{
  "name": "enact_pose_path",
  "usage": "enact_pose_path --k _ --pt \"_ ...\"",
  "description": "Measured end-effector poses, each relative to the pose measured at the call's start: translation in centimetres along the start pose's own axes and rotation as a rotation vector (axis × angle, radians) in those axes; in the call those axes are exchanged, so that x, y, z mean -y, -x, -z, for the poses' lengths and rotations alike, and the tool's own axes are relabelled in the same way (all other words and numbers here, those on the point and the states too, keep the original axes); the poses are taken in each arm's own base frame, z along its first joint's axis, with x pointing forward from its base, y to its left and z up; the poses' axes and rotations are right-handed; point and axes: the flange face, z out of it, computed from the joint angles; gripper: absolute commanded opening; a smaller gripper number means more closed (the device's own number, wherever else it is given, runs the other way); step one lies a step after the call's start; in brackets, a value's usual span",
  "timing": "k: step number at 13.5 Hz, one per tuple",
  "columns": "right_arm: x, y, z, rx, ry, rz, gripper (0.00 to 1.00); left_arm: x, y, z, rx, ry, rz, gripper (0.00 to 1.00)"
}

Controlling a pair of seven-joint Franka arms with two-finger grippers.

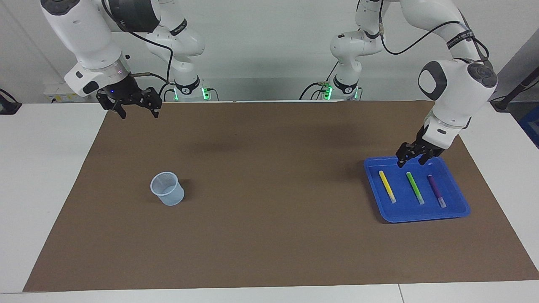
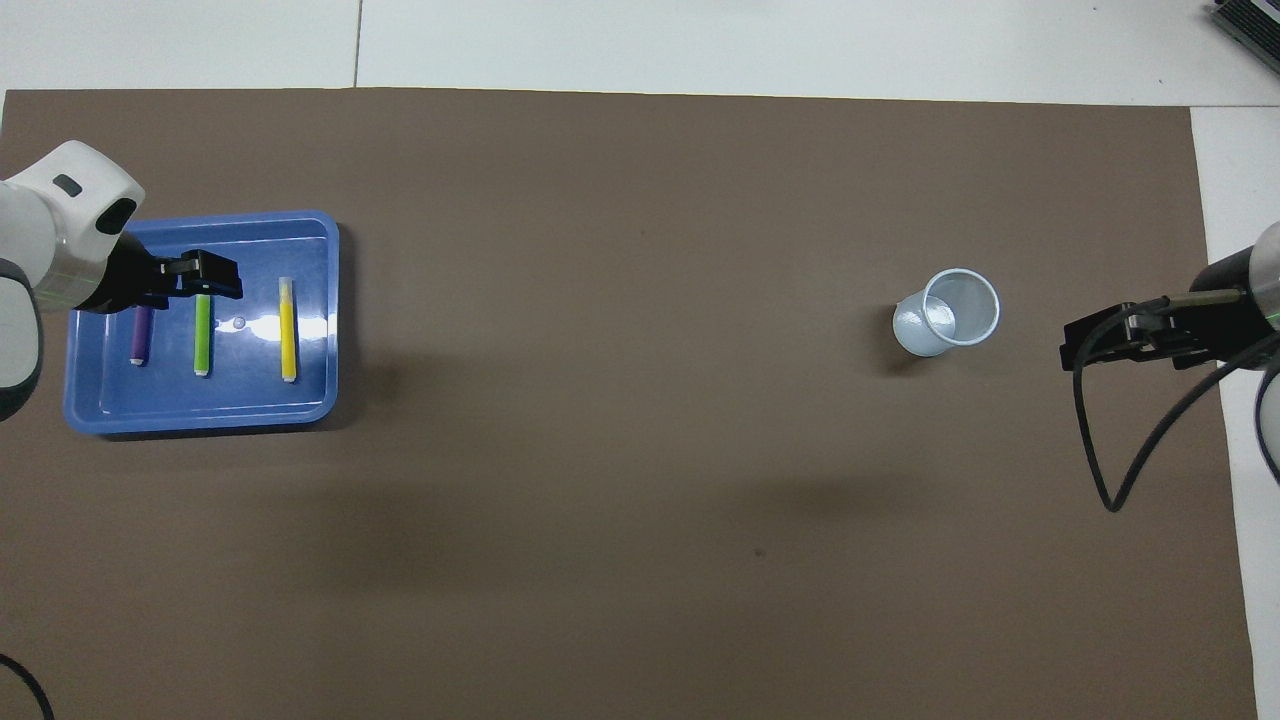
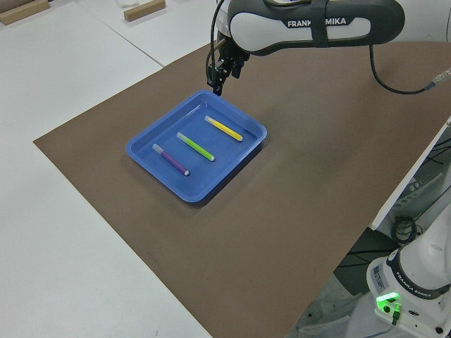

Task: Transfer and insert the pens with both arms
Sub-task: 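Move the left gripper over the yellow pen in the blue tray, then grasp the yellow pen with the left gripper and lift it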

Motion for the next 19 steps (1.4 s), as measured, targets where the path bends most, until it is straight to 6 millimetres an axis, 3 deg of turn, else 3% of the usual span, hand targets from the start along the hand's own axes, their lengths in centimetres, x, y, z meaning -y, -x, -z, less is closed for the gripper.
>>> enact_pose_path --k 6,10,13,19 --pt "0.0 0.2 -0.1 0.009 0.001 0.0 1.0 0.5 -1.5 -6.1 -0.002 0.009 0.009 0.79" --pt "-2.3 0.9 0.1 0.028 -0.002 -0.043 1.0 0.8 -2.0 -9.7 0.007 0.014 0.015 0.74" --pt "-5.1 1.0 0.1 0.028 -0.008 -0.047 1.0 0.8 -1.7 -11.3 0.016 0.015 0.015 0.7" --pt "-5.6 3.8 2.2 0.045 -0.008 0.013 1.0 0.3 -0.5 -13.2 0.032 0.014 0.008 0.63"
